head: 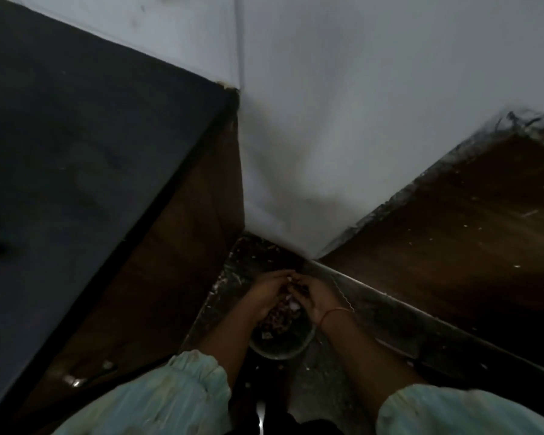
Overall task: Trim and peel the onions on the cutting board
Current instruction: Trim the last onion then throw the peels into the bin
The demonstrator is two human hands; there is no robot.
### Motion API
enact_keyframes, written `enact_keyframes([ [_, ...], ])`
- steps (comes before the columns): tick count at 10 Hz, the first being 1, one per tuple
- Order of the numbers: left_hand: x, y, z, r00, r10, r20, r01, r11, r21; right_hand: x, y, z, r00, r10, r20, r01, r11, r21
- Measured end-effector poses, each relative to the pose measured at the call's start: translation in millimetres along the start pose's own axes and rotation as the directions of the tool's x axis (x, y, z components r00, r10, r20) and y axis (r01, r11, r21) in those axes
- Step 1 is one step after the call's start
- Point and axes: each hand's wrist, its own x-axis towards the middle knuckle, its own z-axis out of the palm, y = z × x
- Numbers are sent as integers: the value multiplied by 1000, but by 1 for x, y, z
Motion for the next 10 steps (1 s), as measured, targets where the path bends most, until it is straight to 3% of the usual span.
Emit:
enact_keyframes([
  [1, 25, -23, 1, 990, 122, -72, -100, 964, 246, 27, 21, -10, 997, -35, -73, 28, 994, -105],
  [2, 41, -43, 0, 948, 250, -198, -133, 874, 468, 53, 47, -26, 966, -207, -157, 145, 931, -336],
  [3, 73, -77, -16, 933, 258, -250, -67, 808, 585, 74, 65, -47, 943, -284, -175, 154, 836, -527],
  [4, 111, -117, -30, 951, 163, -262, 60, 734, 676, 67, 70, -63, 932, -341, -121, 117, 601, -791],
  [5, 128, -135, -36, 948, 173, -269, 70, 708, 703, 81, 78, -70, 883, -453, -121, 151, 521, -840],
  [6, 138, -143, -38, 911, 261, -319, 28, 734, 679, 117, 99, -84, 827, -557, -78, 267, 511, -817],
  [7, 142, -146, -38, 871, 285, -400, 86, 714, 695, 119, 100, -82, 867, -490, -88, 216, 530, -820],
  [9, 120, -121, -18, 926, 194, -325, 52, 785, 617, 109, 94, -75, 862, -507, -29, 246, 467, -849],
  [10, 102, -111, -12, 906, 242, -347, 65, 732, 679, 105, 94, -65, 933, -359, 11, 224, 558, -799],
])
